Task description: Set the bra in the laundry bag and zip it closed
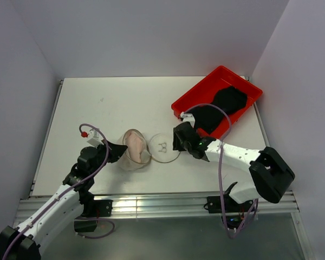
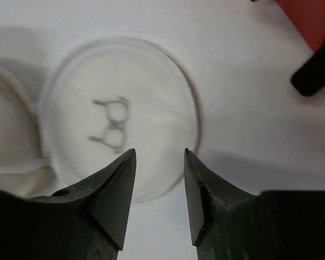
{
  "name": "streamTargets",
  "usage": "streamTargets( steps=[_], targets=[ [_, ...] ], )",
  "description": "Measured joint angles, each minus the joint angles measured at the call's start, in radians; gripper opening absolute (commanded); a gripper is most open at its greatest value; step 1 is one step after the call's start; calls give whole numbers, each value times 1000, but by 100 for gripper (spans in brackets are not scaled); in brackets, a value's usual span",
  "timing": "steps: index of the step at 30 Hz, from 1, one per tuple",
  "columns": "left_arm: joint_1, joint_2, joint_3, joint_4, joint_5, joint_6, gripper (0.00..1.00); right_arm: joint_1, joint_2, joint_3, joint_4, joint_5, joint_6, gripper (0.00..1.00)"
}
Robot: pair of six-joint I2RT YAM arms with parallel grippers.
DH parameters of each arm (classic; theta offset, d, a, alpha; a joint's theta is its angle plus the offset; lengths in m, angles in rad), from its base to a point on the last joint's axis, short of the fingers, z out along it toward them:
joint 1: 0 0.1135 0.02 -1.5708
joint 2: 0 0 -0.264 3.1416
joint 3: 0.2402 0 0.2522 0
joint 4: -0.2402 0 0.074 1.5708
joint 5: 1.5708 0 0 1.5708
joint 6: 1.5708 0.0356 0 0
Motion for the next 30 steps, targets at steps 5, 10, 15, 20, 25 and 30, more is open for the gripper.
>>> streamTargets(
  steps=[5, 10, 15, 20, 25, 30],
  targets=[
    [0, 2, 0, -5, 0, 15, 0, -24, 54, -18, -54, 29, -31, 55],
    [0, 9, 0, -6, 0, 23, 0, -29, 163, -9, -53, 26, -44, 48],
    [0, 15, 0, -13, 1, 34, 0, -36, 222, 43, -45, 47, -59, 29],
    [0, 17, 1, -17, 0, 42, 0, -57, 249, 65, -23, 55, -63, 0],
    [0, 21, 23, -44, 0, 44, 0, -59, 188, 14, 7, 82, -62, 0],
    [0, 26, 128, -114, 17, 45, 0, -12, -165, -26, -72, 179, -89, 0]
  ],
)
